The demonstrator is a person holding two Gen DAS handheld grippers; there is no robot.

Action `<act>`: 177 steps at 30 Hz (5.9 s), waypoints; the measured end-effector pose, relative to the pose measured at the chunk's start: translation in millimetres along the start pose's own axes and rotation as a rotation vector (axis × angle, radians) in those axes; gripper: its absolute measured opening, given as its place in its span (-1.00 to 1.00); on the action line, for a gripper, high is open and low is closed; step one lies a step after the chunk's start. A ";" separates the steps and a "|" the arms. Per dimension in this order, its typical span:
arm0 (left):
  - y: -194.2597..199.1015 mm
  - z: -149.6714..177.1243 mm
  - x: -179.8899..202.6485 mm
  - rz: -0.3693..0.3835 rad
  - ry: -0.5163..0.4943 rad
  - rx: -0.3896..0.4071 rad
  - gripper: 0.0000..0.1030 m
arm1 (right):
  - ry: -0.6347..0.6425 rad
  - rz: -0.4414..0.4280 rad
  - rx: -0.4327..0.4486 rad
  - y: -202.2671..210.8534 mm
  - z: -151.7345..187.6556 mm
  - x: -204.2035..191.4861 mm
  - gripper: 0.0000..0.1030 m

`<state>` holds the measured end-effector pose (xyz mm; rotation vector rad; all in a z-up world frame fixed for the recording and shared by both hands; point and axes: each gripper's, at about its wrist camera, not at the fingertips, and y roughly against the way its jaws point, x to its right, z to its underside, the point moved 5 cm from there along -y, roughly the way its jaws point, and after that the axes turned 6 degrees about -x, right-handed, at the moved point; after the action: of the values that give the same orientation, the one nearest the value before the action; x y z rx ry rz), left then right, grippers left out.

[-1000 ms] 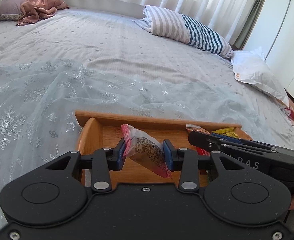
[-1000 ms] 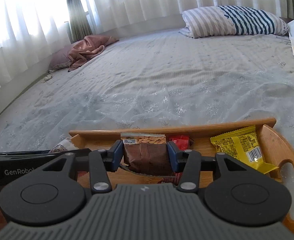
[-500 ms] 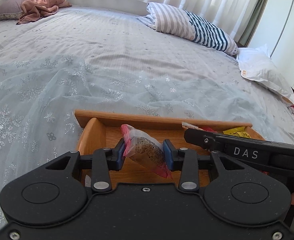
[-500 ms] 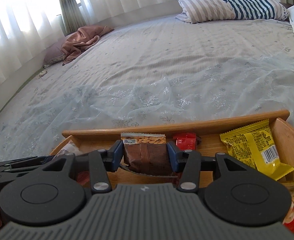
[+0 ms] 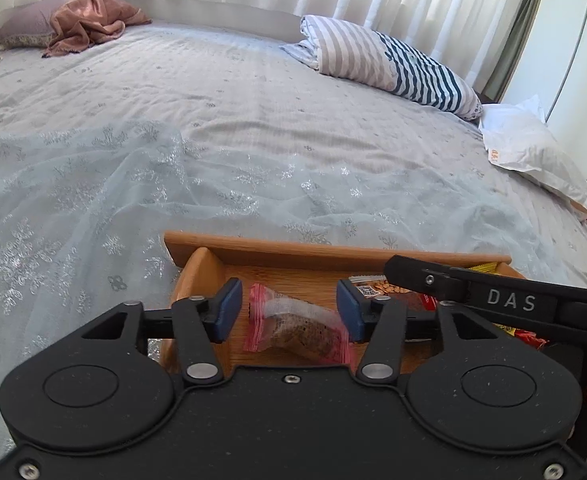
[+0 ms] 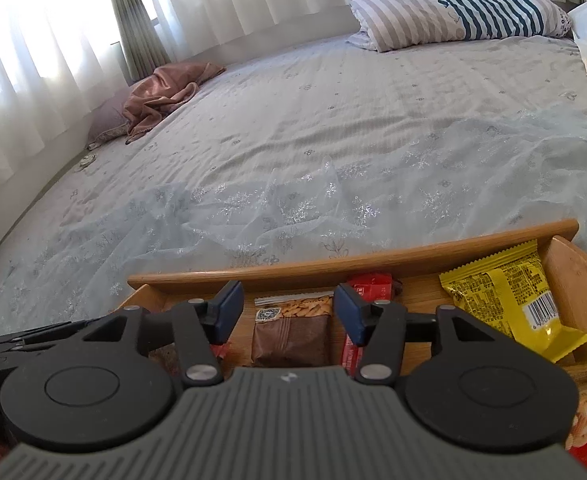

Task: Organize snacks
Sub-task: 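Open both tools to drop the cookie bag and brown wafer pack on the tray, then grasp a white-and-red packet from the pile with the left tool, then grasp a gold-wrapped snack stick with the right tool while the left tool holds the white packet, then carry the white packet and gold snack stick over the tray with both tools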

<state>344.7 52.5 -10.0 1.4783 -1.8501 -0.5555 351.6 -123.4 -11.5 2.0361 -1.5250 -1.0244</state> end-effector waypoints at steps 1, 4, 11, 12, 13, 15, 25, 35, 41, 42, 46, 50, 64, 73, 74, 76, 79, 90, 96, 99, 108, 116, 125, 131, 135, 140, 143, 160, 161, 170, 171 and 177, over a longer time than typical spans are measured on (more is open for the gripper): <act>2.7 -0.3 1.0 -0.006 -0.007 0.007 0.12 | -0.002 -0.003 0.005 3.0 -0.3 0.4 0.33; 12.3 -0.9 3.9 -0.021 -0.024 0.031 0.43 | -0.004 -0.009 0.022 12.7 -1.2 1.9 0.36; 36.1 4.8 13.2 -0.029 -0.060 0.055 0.67 | 0.058 0.013 0.057 39.0 4.3 0.6 0.51; 39.2 6.1 14.0 -0.027 -0.059 0.056 0.67 | 0.071 0.019 0.064 43.2 5.5 -0.3 0.55; 42.4 7.5 14.7 -0.025 -0.057 0.056 0.68 | 0.081 0.023 0.072 47.6 6.7 -1.4 0.56; 49.4 11.0 16.1 -0.021 -0.055 0.058 0.70 | 0.095 0.027 0.084 56.1 9.2 -2.6 0.62; 99.0 36.2 31.8 -0.002 -0.077 0.097 0.87 | 0.154 0.022 0.127 100.5 32.1 -5.0 0.79; 149.0 78.5 47.3 0.023 -0.079 0.136 0.94 | 0.217 0.023 0.177 140.3 72.8 -9.9 0.99; 170.5 110.9 50.0 -0.019 -0.084 0.153 0.96 | 0.279 0.061 0.207 154.5 96.3 -14.7 1.00; 173.7 116.2 50.5 -0.018 -0.084 0.156 0.96 | 0.281 0.060 0.207 156.2 100.2 -14.9 1.00; 184.8 135.3 51.2 -0.017 -0.078 0.150 0.97 | 0.273 0.052 0.200 161.0 115.8 -13.9 1.00; 194.4 150.8 49.1 -0.025 -0.063 0.152 0.98 | 0.267 0.066 0.197 164.6 130.1 -10.8 1.00; 201.2 205.1 33.7 -0.117 -0.025 0.132 0.99 | 0.246 0.146 0.242 169.6 180.3 5.2 1.00; 199.4 227.1 34.6 -0.178 -0.048 0.139 0.99 | 0.250 0.195 0.228 161.9 201.6 4.9 1.00; 198.7 229.1 34.8 -0.183 -0.049 0.137 0.99 | 0.254 0.193 0.223 160.8 203.0 4.1 1.00; 196.5 233.6 35.4 -0.191 -0.043 0.130 0.95 | 0.261 0.194 0.217 158.7 204.9 2.3 1.00; 190.3 243.2 35.4 -0.200 -0.027 0.088 0.59 | 0.286 0.205 0.216 155.8 208.0 -1.7 0.99; 188.6 250.1 40.9 -0.236 -0.060 0.095 -0.15 | 0.244 0.182 0.178 150.5 211.4 -2.4 0.52; 191.2 248.3 41.7 -0.233 -0.066 0.097 -0.34 | 0.249 0.181 0.191 154.0 214.4 -5.2 0.33; 194.6 245.4 41.7 -0.227 -0.062 0.106 -0.39 | 0.238 0.183 0.205 157.9 213.5 -4.9 0.20; 206.5 236.5 46.3 -0.231 -0.080 0.145 -0.39 | 0.226 0.183 0.203 162.4 210.5 -3.4 0.08; 217.9 231.7 49.2 -0.227 -0.092 0.184 -0.39 | 0.196 0.203 0.219 172.3 207.1 1.6 -0.28; 216.3 220.9 52.5 -0.226 -0.116 0.201 -0.39 | 0.207 0.210 0.219 173.5 206.7 3.4 0.54; 211.0 218.6 53.6 -0.218 -0.113 0.194 -0.39 | 0.240 0.267 0.199 162.9 211.5 -5.3 0.65; 207.2 216.6 53.0 -0.204 -0.102 0.186 -0.39 | 0.219 0.309 0.193 156.9 210.9 -7.6 0.65; 203.4 212.9 52.0 -0.192 -0.098 0.182 -0.39 | 0.179 0.298 0.160 152.3 209.3 -8.2 0.57; 201.3 210.2 52.1 -0.192 -0.100 0.185 -0.39 | 0.164 0.265 0.135 151.1 209.5 -9.3 0.09; 197.5 186.7 53.4 -0.165 -0.102 0.219 -0.39 | 0.197 0.217 0.139 166.5 207.9 -14.9 -0.65; 196.9 184.6 53.3 -0.158 -0.098 0.219 -0.39 | 0.194 0.208 0.140 168.3 207.5 -15.0 -0.65; 183.6 147.5 49.5 -0.085 -0.073 0.223 -0.39 | 0.091 0.025 0.126 174.5 173.5 -14.3 -0.65; 180.5 142.4 48.6 -0.079 -0.069 0.221 -0.39 | 0.084 -0.006 0.115 171.5 167.2 -14.3 -0.65; 154.6 109.3 35.1 -0.024 -0.006 0.182 -0.39 | 0.102 -0.116 0.059 142.6 129.8 -16.8 -0.65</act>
<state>157.3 48.9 34.3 1.6197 -1.9317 -0.4121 159.5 -140.0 7.1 2.2048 -1.4151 -0.9117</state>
